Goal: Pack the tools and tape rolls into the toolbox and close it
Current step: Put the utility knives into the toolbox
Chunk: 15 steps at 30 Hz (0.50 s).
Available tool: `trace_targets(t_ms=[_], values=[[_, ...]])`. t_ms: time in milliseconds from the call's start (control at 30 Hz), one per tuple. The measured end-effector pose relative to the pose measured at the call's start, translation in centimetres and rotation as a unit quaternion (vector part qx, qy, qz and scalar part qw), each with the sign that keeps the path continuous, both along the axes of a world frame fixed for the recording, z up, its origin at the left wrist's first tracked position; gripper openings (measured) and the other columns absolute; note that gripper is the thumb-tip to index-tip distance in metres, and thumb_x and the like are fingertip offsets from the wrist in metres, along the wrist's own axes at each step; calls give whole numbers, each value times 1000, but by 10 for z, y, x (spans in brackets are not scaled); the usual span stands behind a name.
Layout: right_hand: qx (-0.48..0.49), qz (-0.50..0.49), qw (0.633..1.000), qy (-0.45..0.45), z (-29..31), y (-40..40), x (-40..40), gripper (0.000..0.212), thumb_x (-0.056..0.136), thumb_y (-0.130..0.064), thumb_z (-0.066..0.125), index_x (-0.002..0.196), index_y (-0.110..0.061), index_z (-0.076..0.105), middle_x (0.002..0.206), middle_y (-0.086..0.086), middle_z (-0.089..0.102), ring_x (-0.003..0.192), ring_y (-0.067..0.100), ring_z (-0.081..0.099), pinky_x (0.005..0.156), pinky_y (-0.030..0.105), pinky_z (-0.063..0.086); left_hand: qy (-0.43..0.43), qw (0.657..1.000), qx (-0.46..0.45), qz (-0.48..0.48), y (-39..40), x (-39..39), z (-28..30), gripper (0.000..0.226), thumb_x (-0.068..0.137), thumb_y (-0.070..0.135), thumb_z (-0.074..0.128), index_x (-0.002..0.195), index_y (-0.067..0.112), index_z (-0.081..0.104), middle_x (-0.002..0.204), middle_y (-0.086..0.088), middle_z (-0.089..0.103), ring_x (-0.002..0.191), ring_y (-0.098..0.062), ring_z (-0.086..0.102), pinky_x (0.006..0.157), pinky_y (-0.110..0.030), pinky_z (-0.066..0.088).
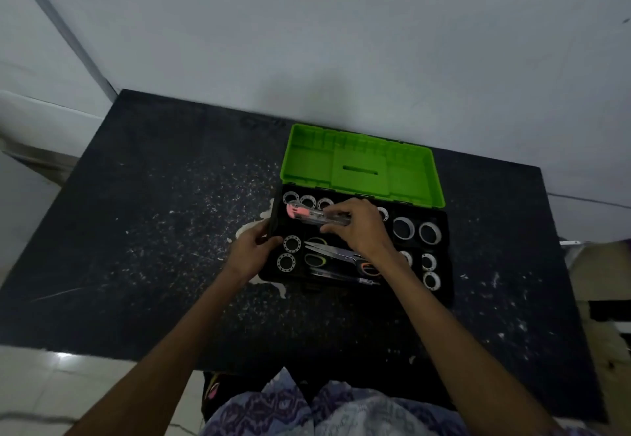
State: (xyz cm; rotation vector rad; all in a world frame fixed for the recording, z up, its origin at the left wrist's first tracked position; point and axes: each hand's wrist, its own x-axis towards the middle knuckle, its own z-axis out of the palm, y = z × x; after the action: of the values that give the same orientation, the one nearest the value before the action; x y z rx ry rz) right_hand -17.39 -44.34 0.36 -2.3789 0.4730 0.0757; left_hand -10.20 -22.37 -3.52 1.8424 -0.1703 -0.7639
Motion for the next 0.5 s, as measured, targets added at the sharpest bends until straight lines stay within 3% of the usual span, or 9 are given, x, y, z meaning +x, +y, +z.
trace_targets(t_ms=[167, 333, 400, 500], values=[[0, 31, 999, -22, -5, -1, -3, 29, 77, -35, 81, 105, -26, 77, 102, -1, 70, 91, 12, 58, 98, 42, 43, 11, 1000, -16, 5, -1, -3, -1, 34, 93, 7, 56, 119, 29, 58, 105, 14, 68, 96, -12, 67, 89, -36, 55], [17, 22, 999, -38, -12, 6, -6, 21, 84, -36, 74, 105, -30, 76, 97, -3, 66, 89, 15, 59, 89, 43, 48, 16, 999, -17, 22, -4, -5, -1, 37, 95, 7, 55, 130, 17, 56, 104, 11, 67, 92, -7, 66, 78, -21, 56], [5, 11, 999, -43, -13, 10, -5, 22, 85, -36, 74, 106, -30, 76, 97, -2, 64, 92, 19, 57, 83, 39, 47, 16, 1000, -15, 20, -4, -5, -1, 36, 95, 9, 55, 129, 20, 57, 105, 8, 68, 94, -11, 67, 82, -26, 56], [-36, 28, 998, -35, -11, 16, -1, 22, 89, -34, 70, 109, -27, 75, 99, 1, 62, 96, 20, 53, 76, 27, 33, 24, 999, -15, 19, -3, -4, -3, 37, 94, 13, 56, 128, 28, 57, 112, 1, 70, 99, -19, 68, 92, -42, 54]])
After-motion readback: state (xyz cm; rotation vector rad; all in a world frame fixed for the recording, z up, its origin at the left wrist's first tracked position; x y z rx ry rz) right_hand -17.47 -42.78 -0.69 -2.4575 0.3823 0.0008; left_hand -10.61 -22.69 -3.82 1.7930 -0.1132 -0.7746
